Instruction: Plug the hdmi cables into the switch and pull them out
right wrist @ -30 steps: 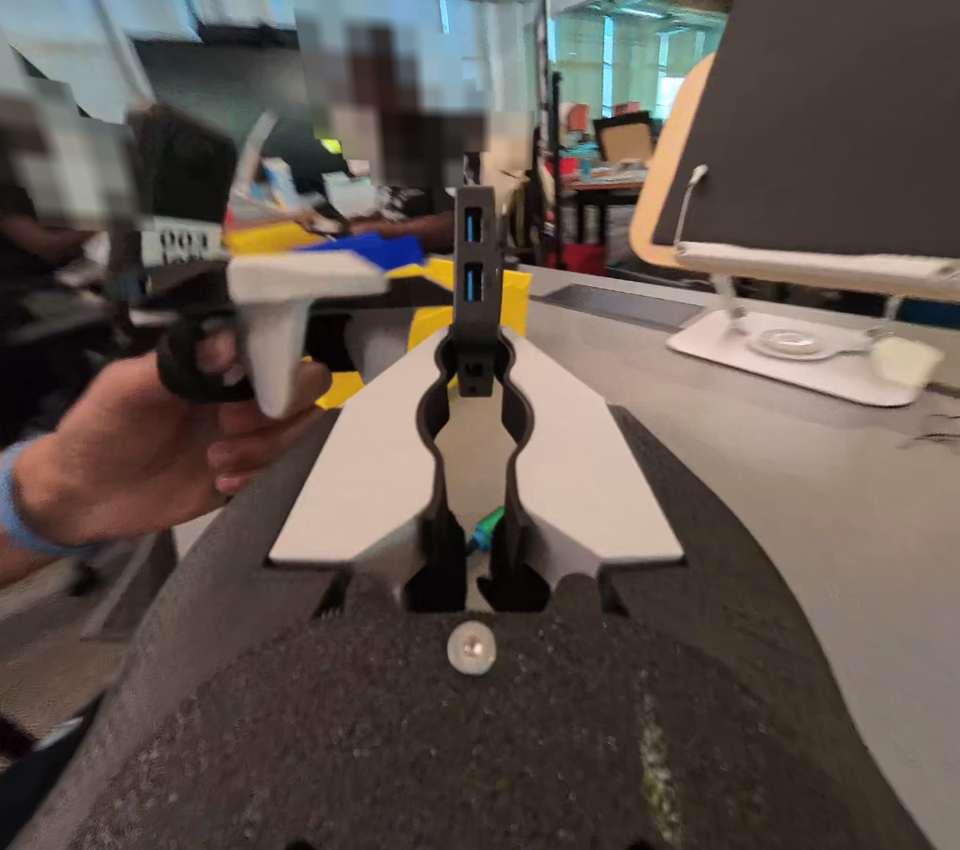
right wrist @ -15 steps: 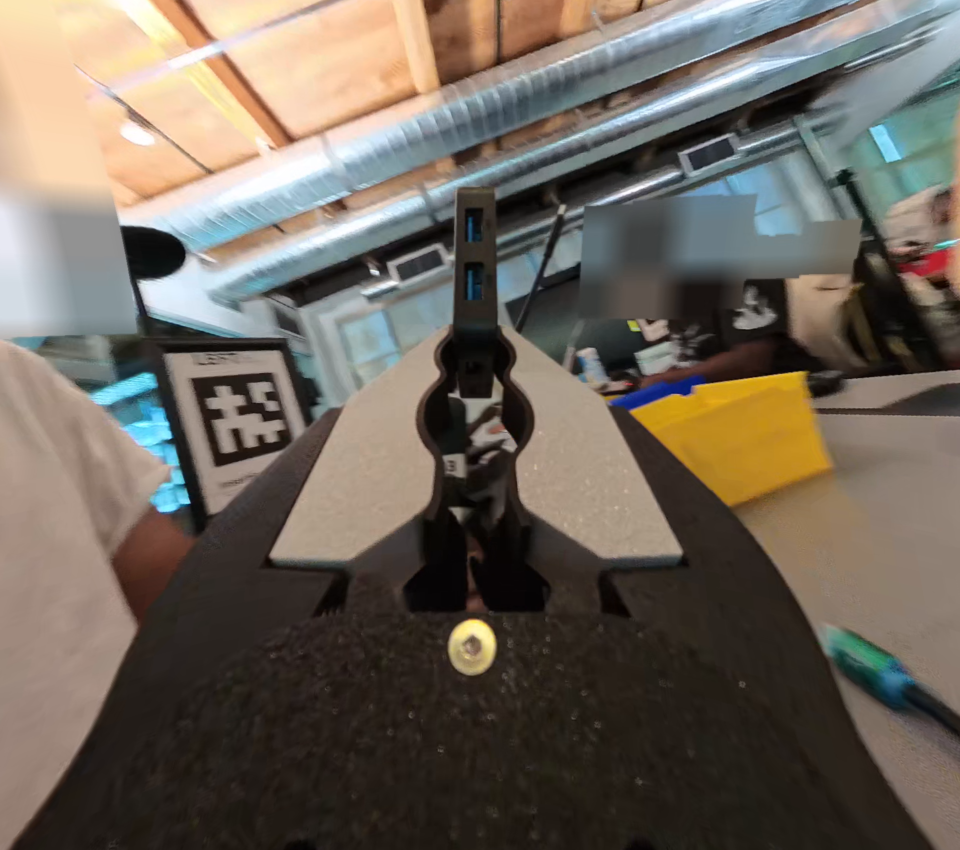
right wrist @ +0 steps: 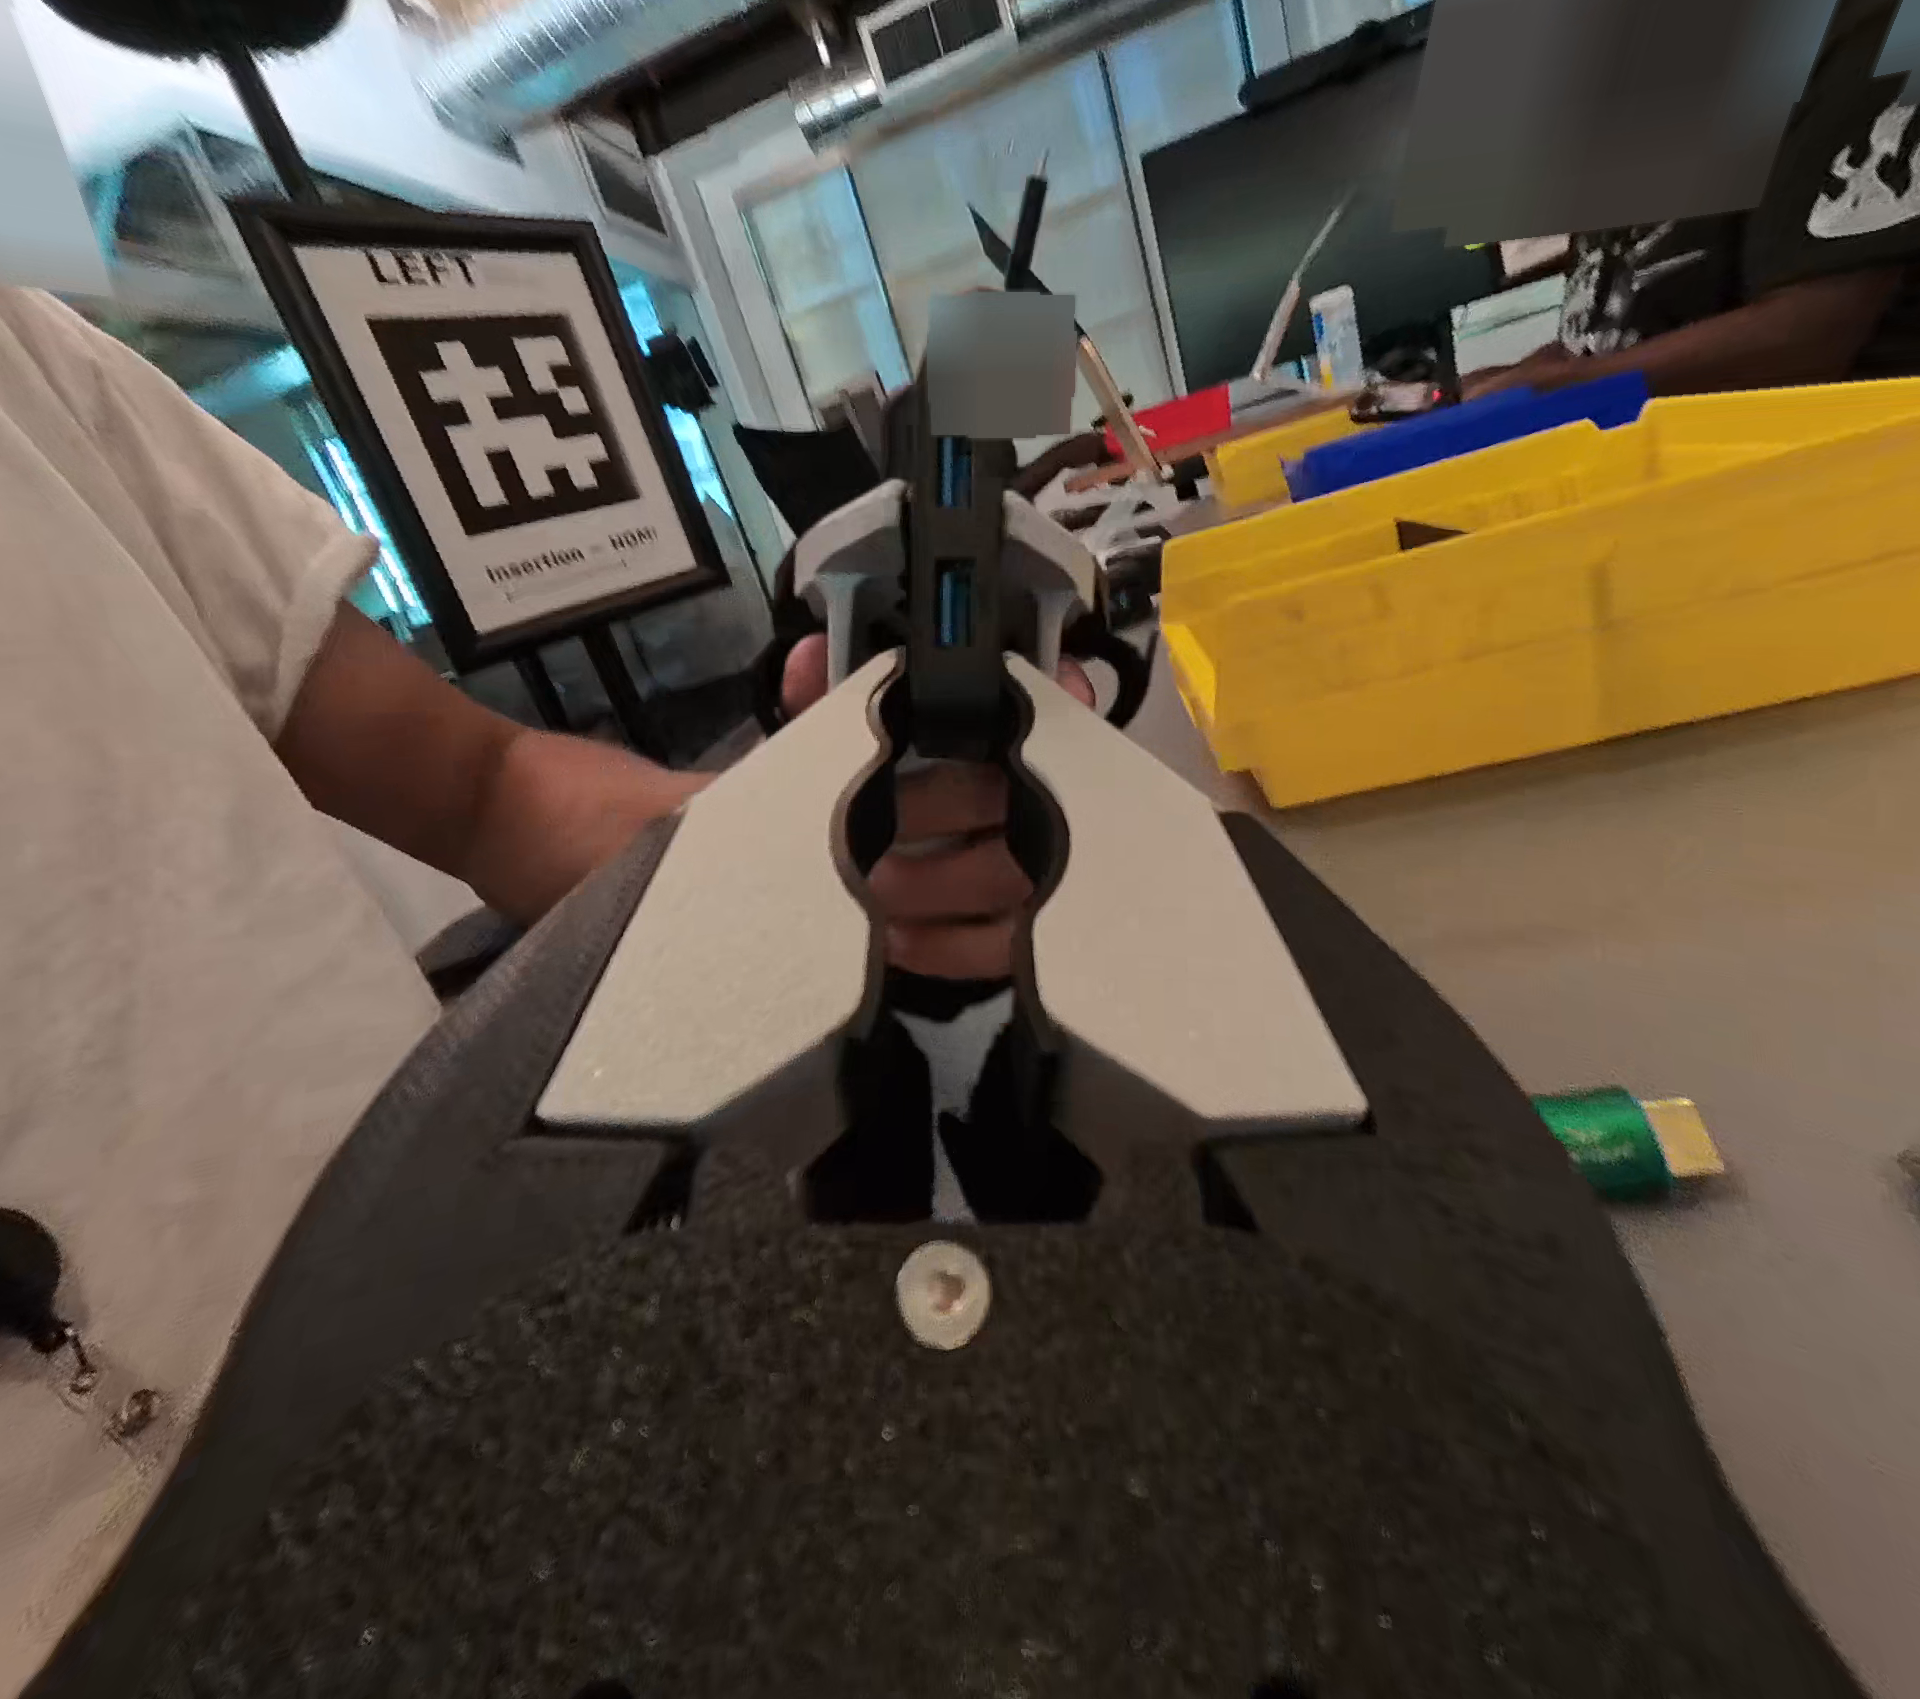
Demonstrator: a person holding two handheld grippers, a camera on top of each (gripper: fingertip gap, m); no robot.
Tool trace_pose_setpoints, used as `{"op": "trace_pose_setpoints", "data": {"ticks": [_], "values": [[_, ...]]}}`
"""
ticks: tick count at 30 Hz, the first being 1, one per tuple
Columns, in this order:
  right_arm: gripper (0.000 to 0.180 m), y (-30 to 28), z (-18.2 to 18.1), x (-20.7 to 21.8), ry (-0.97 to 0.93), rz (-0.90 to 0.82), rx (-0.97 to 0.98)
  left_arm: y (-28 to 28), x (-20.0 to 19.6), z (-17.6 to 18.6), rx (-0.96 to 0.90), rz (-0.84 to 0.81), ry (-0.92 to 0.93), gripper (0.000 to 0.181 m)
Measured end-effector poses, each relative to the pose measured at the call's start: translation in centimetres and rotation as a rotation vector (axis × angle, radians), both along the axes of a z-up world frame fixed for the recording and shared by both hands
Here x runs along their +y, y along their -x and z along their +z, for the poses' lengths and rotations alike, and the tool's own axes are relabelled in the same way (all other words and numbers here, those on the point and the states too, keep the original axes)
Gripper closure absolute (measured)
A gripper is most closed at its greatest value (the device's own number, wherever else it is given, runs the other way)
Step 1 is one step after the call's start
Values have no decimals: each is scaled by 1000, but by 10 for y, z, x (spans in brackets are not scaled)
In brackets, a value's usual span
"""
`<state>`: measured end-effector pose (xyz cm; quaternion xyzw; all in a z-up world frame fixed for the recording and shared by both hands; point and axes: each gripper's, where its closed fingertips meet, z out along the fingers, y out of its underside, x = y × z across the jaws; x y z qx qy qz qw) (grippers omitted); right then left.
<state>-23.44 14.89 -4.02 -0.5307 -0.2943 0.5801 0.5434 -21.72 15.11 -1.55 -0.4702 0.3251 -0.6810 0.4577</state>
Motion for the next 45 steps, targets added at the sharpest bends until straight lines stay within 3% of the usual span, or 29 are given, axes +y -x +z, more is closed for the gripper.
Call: {"op": "trace_pose_setpoints", "data": {"ticks": [5, 9, 14, 17, 21, 27, 33, 38, 40, 42, 45], "values": [[160, -10, 3, -2, -41, -53, -55, 1, -9, -5, 72, -78, -65, 167], [146, -20, 18, -12, -56, -22, -10, 6, -27, -11, 108, -355, 49, 168], [139, -11, 20, -39, -5, 165, -11, 26, -67, -18, 154, -804, 161, 167], [125, -2, 19, -53, -42, 227, -26, 35, -92, -18, 165, -984, 172, 168], [92, 16, 16, -71, -28, 308, -61, 33, -108, -15, 175, -1054, 169, 168], [93, 30, 14, -91, -63, 380, -86, 34, -112, -13, 156, -1108, 211, 168], [108, 30, 9, -93, -79, 391, -111, 30, -111, -19, 175, -1111, 251, 168], [113, 20, 4, -63, -53, 245, -187, 13, -74, -23, 168, -898, 336, 157], [113, 16, -1, -49, -27, 192, -201, 6, -58, -29, 183, -802, 359, 148], [113, 12, -7, -36, 1, 132, -221, -2, -42, -35, 216, -699, 408, 104], [113, 12, -16, -29, 23, 121, -246, -5, -35, -46, 262, -644, 423, 94]]}}
